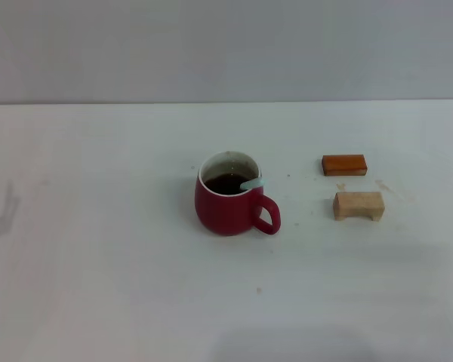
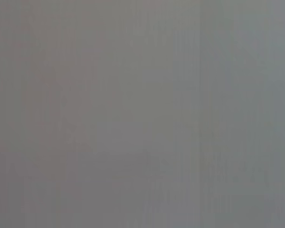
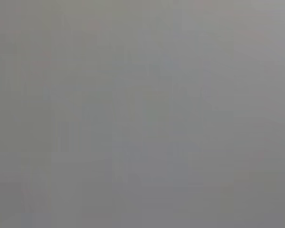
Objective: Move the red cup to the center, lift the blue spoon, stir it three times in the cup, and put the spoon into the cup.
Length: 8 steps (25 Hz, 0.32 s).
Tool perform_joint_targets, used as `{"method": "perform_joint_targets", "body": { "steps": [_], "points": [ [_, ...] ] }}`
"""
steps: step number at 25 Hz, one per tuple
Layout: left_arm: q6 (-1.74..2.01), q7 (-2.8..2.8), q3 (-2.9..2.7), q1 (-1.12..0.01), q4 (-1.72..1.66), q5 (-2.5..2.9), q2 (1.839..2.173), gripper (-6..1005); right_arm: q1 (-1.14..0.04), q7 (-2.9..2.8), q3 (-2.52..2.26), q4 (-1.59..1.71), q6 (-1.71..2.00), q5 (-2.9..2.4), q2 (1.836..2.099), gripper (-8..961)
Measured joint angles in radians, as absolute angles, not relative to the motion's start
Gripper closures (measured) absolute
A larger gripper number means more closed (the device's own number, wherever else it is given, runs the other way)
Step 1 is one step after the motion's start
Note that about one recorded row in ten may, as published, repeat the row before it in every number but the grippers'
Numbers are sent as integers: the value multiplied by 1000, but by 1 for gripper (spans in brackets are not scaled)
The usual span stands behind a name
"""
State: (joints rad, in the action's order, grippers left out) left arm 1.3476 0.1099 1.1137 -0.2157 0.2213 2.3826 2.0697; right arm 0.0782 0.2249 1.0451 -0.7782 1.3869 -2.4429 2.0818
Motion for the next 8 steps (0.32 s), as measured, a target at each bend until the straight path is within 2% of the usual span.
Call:
{"method": "perform_joint_targets", "body": {
  "steps": [4,8],
  "points": [
    [1346,107,1114,-216,219,2382,2069,153,88,224,1026,-736,1432,-2357,2082,151],
    [1345,106,1114,-219,216,2382,2069,153,85,224,1002,-723,1431,-2340,2083,151]
  ]
}}
